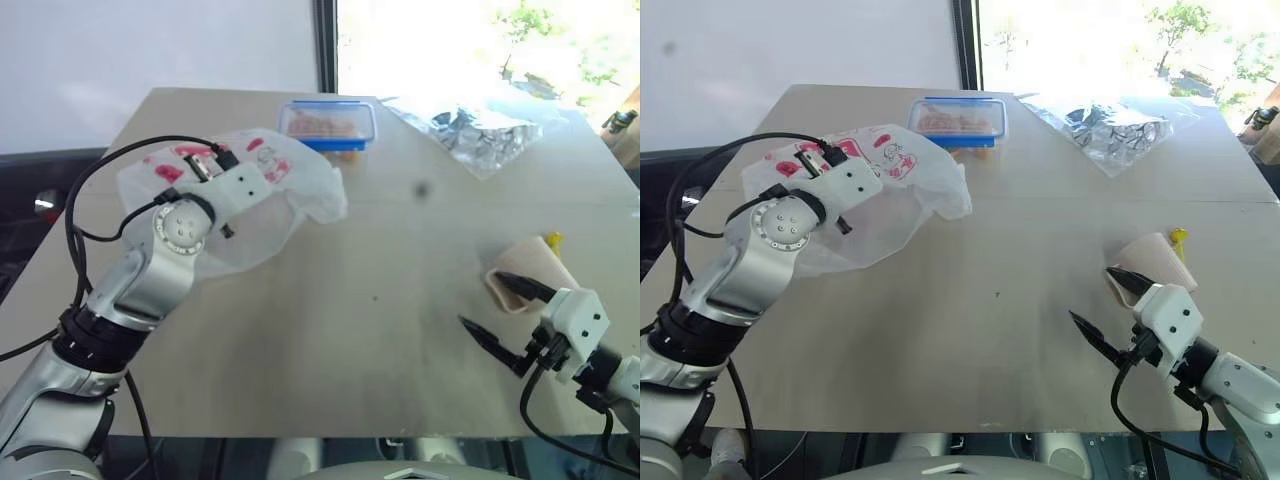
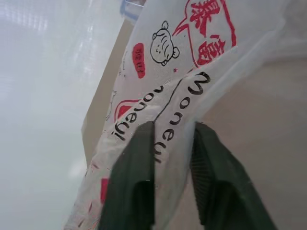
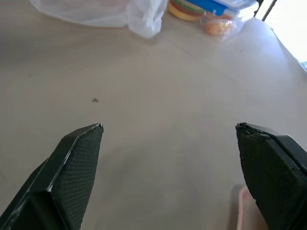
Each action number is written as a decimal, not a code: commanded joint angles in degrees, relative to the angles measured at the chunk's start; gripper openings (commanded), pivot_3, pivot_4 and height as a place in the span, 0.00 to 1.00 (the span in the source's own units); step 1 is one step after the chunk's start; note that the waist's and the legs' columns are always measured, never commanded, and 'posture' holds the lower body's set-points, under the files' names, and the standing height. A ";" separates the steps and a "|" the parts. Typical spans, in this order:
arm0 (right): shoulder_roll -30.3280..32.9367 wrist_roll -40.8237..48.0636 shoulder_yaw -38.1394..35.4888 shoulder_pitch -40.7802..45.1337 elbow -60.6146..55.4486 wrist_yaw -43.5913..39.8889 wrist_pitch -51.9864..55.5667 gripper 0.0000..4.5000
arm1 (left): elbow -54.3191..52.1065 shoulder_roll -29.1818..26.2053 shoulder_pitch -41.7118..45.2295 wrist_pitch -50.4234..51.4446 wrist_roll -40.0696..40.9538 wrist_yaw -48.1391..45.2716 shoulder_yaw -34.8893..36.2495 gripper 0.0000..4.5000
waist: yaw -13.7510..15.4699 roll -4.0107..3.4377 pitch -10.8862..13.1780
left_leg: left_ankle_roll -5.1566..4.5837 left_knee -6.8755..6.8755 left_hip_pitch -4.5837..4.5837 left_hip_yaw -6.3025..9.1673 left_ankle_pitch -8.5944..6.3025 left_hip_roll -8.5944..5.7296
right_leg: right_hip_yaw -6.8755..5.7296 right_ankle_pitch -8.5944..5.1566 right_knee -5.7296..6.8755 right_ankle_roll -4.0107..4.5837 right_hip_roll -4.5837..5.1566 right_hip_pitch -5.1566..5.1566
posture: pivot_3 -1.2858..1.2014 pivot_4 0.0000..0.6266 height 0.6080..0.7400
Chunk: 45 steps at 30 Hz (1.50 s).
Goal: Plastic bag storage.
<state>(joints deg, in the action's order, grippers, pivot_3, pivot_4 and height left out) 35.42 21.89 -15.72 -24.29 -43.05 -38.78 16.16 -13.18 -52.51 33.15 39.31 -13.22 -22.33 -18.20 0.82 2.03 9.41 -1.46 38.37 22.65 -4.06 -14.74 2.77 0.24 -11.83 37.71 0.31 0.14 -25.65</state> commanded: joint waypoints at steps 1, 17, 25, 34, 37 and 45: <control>1.17 -2.31 -1.50 0.51 -3.08 3.09 2.86 1.00 | -0.69 2.95 2.03 -0.11 -1.14 0.12 3.37 0.02 | 0.02 0.02 -0.01 | 0.00 0.04 0.02 0.00 0.00 -0.02 | 0.00 0.00 0.01 -0.01 0.03 0.00 | 0.52 0.24 1.00; 7.03 -7.78 0.27 8.74 -0.57 10.29 25.97 1.00 | 1.32 22.20 15.09 18.57 7.75 2.55 19.39 0.02 | -0.31 0.12 -0.02 | -0.01 0.15 0.03 0.11 0.01 -0.07 | 0.07 0.02 0.15 -0.03 -0.01 0.00 | 0.52 0.24 1.00; 6.32 -9.64 8.30 19.93 5.65 14.06 37.41 1.00 | -3.81 23.20 15.48 24.91 9.65 3.50 20.62 0.02 | -0.28 0.14 -0.01 | -0.01 0.15 0.03 0.17 0.01 -0.08 | 0.12 0.02 0.17 -0.03 -0.01 -0.01 | 0.52 0.24 1.00; 8.11 -12.25 11.59 24.15 9.45 14.97 39.65 0.27 | -7.81 24.21 15.48 28.73 12.12 4.02 21.55 0.00 | -0.17 0.14 -0.01 | -0.01 0.15 0.05 0.20 0.01 -0.10 | 0.12 0.02 0.15 -0.04 0.01 -0.01 | 0.52 0.24 1.00; 8.67 -12.19 11.55 24.66 8.13 14.06 38.33 0.01 | -7.91 24.43 15.76 29.25 12.87 4.21 21.76 0.00 | -0.28 0.13 -0.01 | -0.01 0.15 0.04 0.27 0.01 -0.10 | 0.13 0.02 0.16 -0.04 0.00 -0.01 | 0.52 0.24 1.00; 1.86 1.03 14.94 34.50 0.01 4.18 33.44 0.01 | -6.13 27.06 19.63 30.97 16.12 4.57 23.99 0.00 | -1.43 0.17 0.01 | -0.01 0.15 0.05 0.44 0.01 -0.08 | 0.05 0.03 0.17 -0.05 -0.07 -0.01 | 0.52 0.24 1.00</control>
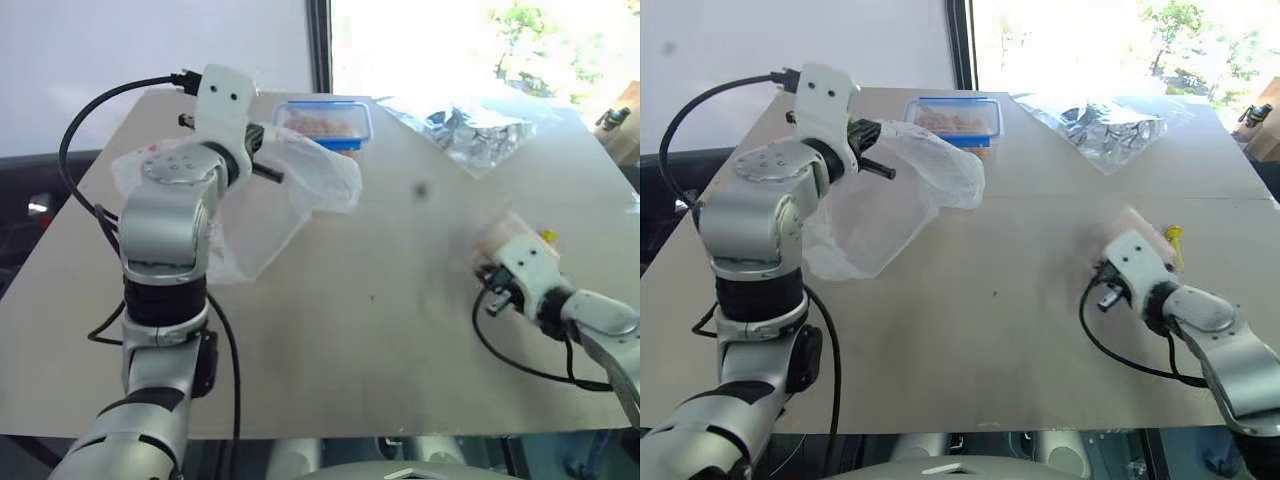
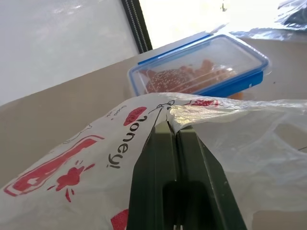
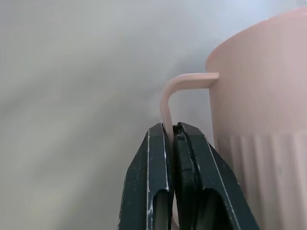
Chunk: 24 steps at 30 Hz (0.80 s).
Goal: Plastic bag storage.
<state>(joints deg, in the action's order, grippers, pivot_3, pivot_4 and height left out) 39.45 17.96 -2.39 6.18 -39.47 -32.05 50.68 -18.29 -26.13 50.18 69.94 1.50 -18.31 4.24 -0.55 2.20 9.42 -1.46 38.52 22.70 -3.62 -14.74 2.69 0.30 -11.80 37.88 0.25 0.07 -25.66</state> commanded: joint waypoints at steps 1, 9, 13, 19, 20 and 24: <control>-3.51 4.93 4.62 6.90 -2.29 -3.47 -2.05 0.01 | -0.95 1.18 3.21 0.78 2.07 0.46 2.07 0.00 | -0.10 0.00 0.00 | 0.00 0.00 0.00 0.01 0.00 0.00 | 0.00 0.00 0.00 0.00 0.00 0.00 | 0.52 0.24 1.00; -17.39 -3.81 24.85 27.38 24.24 -10.89 -19.78 0.01 | -3.82 1.32 6.12 5.33 7.41 -0.64 4.46 0.00 | -0.23 0.03 0.05 | 0.00 0.01 0.00 0.03 0.00 -0.01 | -0.04 0.02 0.05 0.03 0.01 -0.01 | 0.52 0.24 1.00; -23.52 -7.22 29.14 35.16 38.88 -16.16 -30.33 0.01 | -7.87 0.72 6.15 9.45 9.40 -0.47 5.57 0.00 | -0.33 0.05 0.06 | 0.01 0.02 0.11 -0.02 0.01 -0.03 | 0.05 0.13 -0.03 0.20 0.07 -0.03 | 0.52 0.24 1.00; -32.45 -11.70 30.11 44.96 59.30 -20.48 -44.94 0.01 | -14.38 1.61 6.76 18.11 13.37 -1.27 8.28 0.00 | -0.38 0.05 0.06 | 0.03 -0.05 0.11 0.06 0.01 0.01 | 0.06 0.11 -0.01 0.17 0.09 -0.04 | 0.52 0.24 1.00; -33.42 -12.58 29.72 46.92 62.75 -20.51 -47.02 0.01 | -15.01 2.23 7.63 20.22 14.15 -1.49 9.20 0.00 | -0.36 0.05 0.06 | 0.03 -0.05 0.11 0.08 0.01 0.02 | 0.07 0.11 0.00 0.17 0.09 -0.03 | 0.52 0.24 1.00; -32.05 -13.71 27.52 50.44 67.73 -23.46 -52.60 0.01 | -16.42 4.22 7.73 22.56 18.81 -2.17 12.19 0.00 | -0.25 0.06 0.07 | 0.04 -0.04 0.12 0.11 0.01 0.04 | 0.06 0.12 0.04 0.17 0.16 -0.02 | 0.52 0.24 1.00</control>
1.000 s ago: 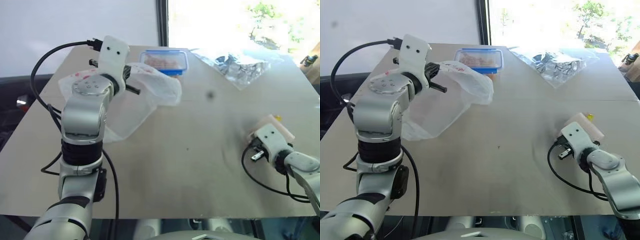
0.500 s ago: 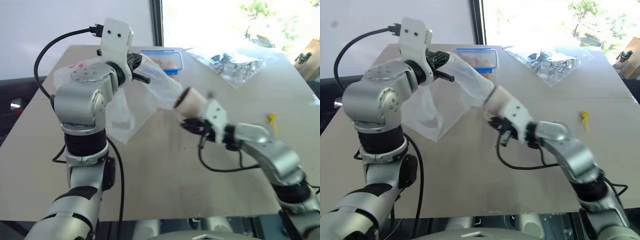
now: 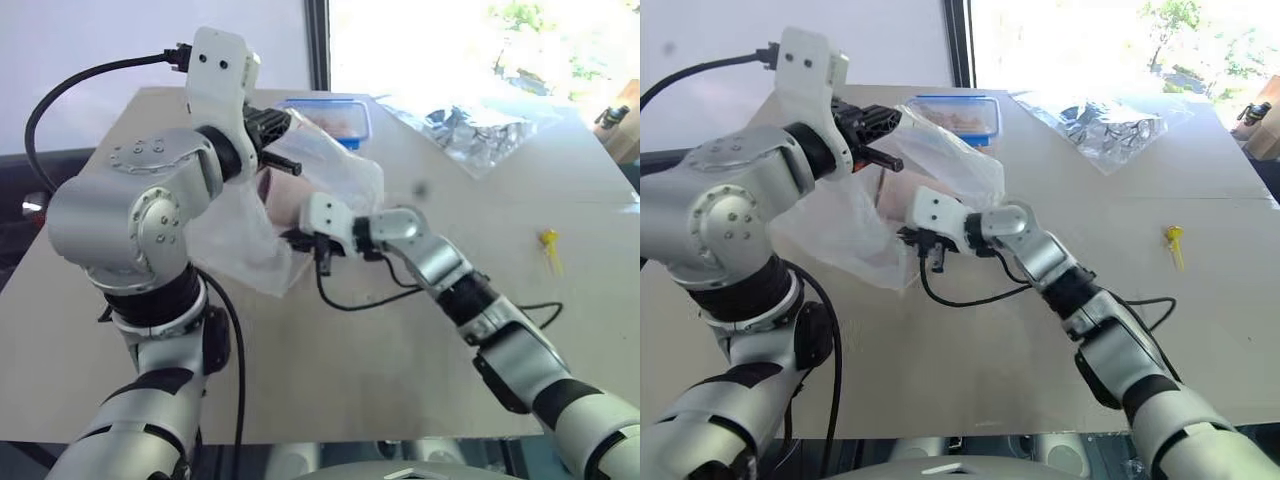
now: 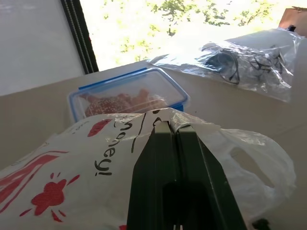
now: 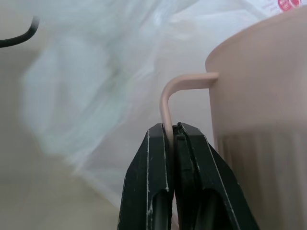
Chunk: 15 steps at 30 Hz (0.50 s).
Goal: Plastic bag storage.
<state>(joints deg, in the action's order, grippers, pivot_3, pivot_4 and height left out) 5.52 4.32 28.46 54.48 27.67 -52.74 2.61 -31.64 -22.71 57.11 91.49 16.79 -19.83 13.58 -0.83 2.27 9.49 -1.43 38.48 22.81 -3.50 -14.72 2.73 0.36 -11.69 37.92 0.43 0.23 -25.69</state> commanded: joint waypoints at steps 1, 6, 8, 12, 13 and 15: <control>2.74 0.24 -3.92 2.13 0.14 -3.77 -4.91 0.01 | -3.23 1.25 0.44 1.01 4.57 -0.38 3.47 0.00 | 0.09 0.00 0.00 | 0.01 0.00 0.00 0.01 0.00 0.00 | 0.00 0.00 0.00 0.00 0.03 0.01 | 0.52 0.24 1.00; 2.76 -0.89 -4.29 2.47 0.42 -5.12 -6.44 0.01 | -2.53 2.28 0.81 1.01 7.40 1.56 4.45 0.00 | -0.17 0.00 0.00 | 0.22 -0.01 0.03 0.07 0.12 -0.08 | 0.02 0.02 0.03 -0.04 0.40 0.02 | 0.52 0.24 1.00; 0.55 -3.26 -2.96 4.01 4.68 -4.48 -8.87 0.01 | -2.20 2.94 1.16 1.01 8.26 1.75 4.94 0.00 | -0.86 0.00 0.00 | 0.23 -0.09 -0.06 0.06 0.13 -0.06 | 0.07 0.02 0.07 -0.03 0.36 0.01 | 0.52 0.24 1.00; -4.62 -8.52 -2.38 8.50 17.63 0.88 -13.97 0.08 | -1.97 3.52 1.00 1.01 9.21 2.59 5.83 0.00 | -1.68 -0.01 0.01 | 0.28 -0.17 -0.10 0.07 0.15 -0.03 | 0.10 0.02 0.12 -0.01 0.31 -0.01 | 0.52 0.24 1.00; -4.72 -9.52 -2.21 9.00 19.33 1.31 -15.12 0.13 | -2.05 3.36 0.78 1.01 9.37 2.66 6.01 0.00 | -1.67 -0.02 0.01 | 0.28 -0.16 -0.10 0.07 0.15 -0.03 | 0.10 0.02 0.12 -0.01 0.32 -0.01 | 0.52 0.24 1.00; -4.15 -11.08 -2.44 9.48 20.71 1.83 -17.69 0.25 | -2.23 2.90 0.18 1.01 9.75 3.01 6.32 0.00 | -1.43 -0.01 0.01 | 0.29 -0.17 -0.08 0.07 0.15 -0.05 | 0.08 0.02 0.09 -0.01 0.37 -0.01 | 0.52 0.24 1.00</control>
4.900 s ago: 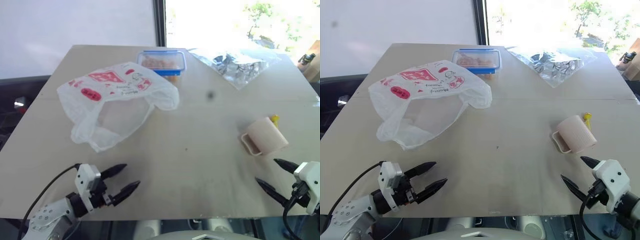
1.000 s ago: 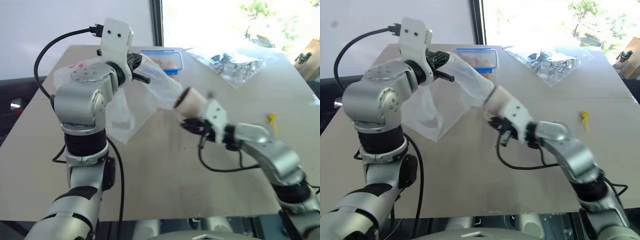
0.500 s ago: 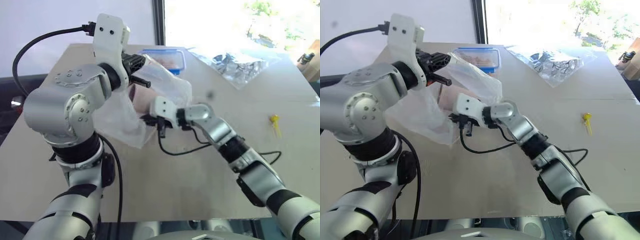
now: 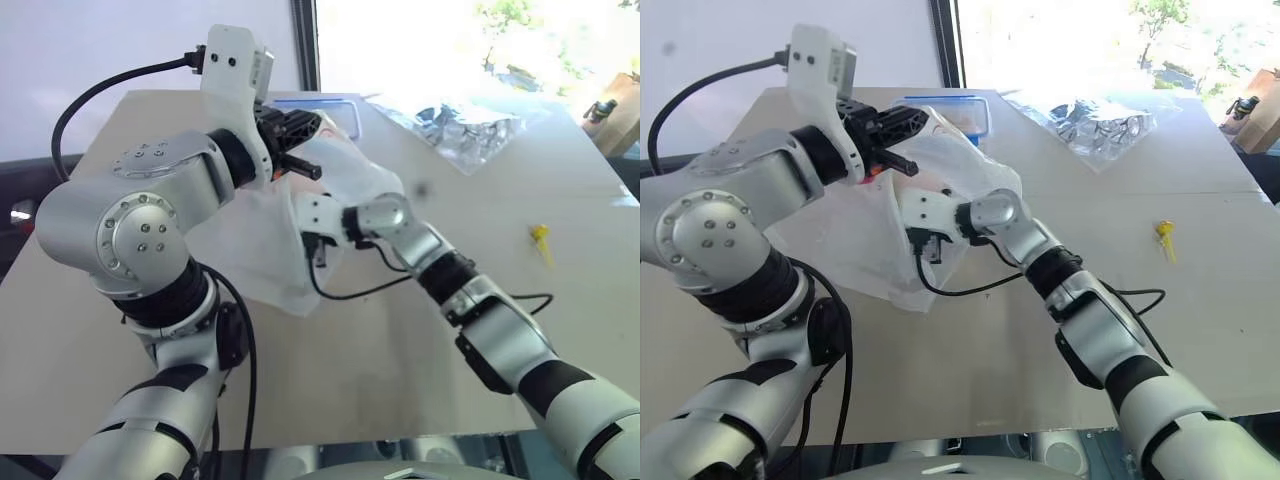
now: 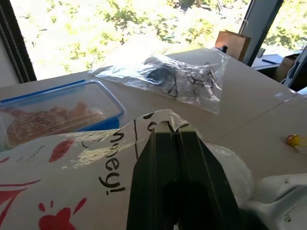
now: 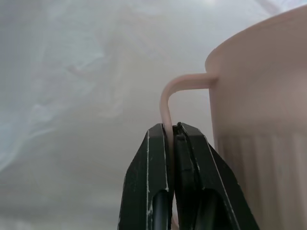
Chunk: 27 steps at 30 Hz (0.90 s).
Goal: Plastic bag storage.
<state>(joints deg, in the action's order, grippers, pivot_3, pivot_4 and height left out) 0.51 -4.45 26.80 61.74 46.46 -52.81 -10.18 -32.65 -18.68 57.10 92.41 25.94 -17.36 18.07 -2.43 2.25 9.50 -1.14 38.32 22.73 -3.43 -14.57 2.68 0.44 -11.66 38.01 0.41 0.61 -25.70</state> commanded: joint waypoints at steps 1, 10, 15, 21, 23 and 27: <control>1.52 -3.30 -1.16 2.28 1.67 3.49 -6.18 0.35 | -1.46 -1.35 -0.14 0.09 0.50 0.74 1.89 0.00 | 0.29 0.00 0.00 | 0.00 0.01 0.02 0.01 0.00 -0.03 | -0.01 0.00 -0.01 -0.01 0.05 0.01 | 0.52 0.24 1.00; 12.91 12.49 -11.68 -10.96 -31.58 -6.55 9.89 0.61 | -0.50 -0.99 -5.30 -3.05 -1.78 3.82 0.84 0.00 | 0.58 -0.02 0.01 | 0.01 -0.02 0.18 0.27 0.00 -0.37 | -0.13 0.04 -0.04 -0.20 0.39 0.03 | 0.52 0.24 1.00; 23.54 28.69 -21.69 -20.89 -63.73 -1.96 37.55 0.61 | 2.39 0.07 -7.15 -7.51 -3.05 5.13 -0.37 0.00 | 1.29 -0.06 0.03 | 0.01 -0.02 0.28 0.55 -0.02 -0.38 | -0.40 0.03 -0.05 -0.18 0.40 0.03 | 0.52 0.24 1.00; 35.04 30.23 -38.88 -33.78 -76.63 11.91 53.97 0.61 | 4.66 0.60 -8.13 -10.90 -3.84 6.19 -1.58 0.00 | 1.97 -0.06 0.03 | -0.26 0.00 0.28 0.57 -0.15 -0.46 | -0.42 -0.01 -0.14 -0.18 0.39 0.10 | 0.52 0.24 1.00; 39.17 25.35 -41.52 -38.10 -75.18 17.21 57.25 0.61 | 5.42 0.17 -8.20 -12.40 -4.00 6.05 -2.39 0.00 | 2.20 -0.06 0.03 | -0.29 0.07 0.26 0.55 -0.14 -0.52 | -0.39 -0.05 -0.14 -0.25 0.41 0.18 | 0.52 0.24 1.00; 42.54 16.09 -40.99 -44.05 -66.65 26.59 59.10 0.61 | 7.14 0.08 -7.92 -14.64 -4.29 6.08 -3.56 0.00 | 2.03 -0.04 0.02 | -0.31 0.12 0.20 0.46 -0.13 -0.58 | -0.24 -0.11 -0.14 -0.34 0.29 0.22 | 0.52 0.24 1.00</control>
<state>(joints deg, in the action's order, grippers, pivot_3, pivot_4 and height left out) 42.97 14.07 -13.24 17.92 -21.44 -29.23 48.44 -25.02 -18.17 48.43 79.79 21.65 -11.14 15.06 -0.40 2.21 9.52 -1.46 38.44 22.91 -2.99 -14.70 2.11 0.26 -11.78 37.88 0.06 0.85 -25.47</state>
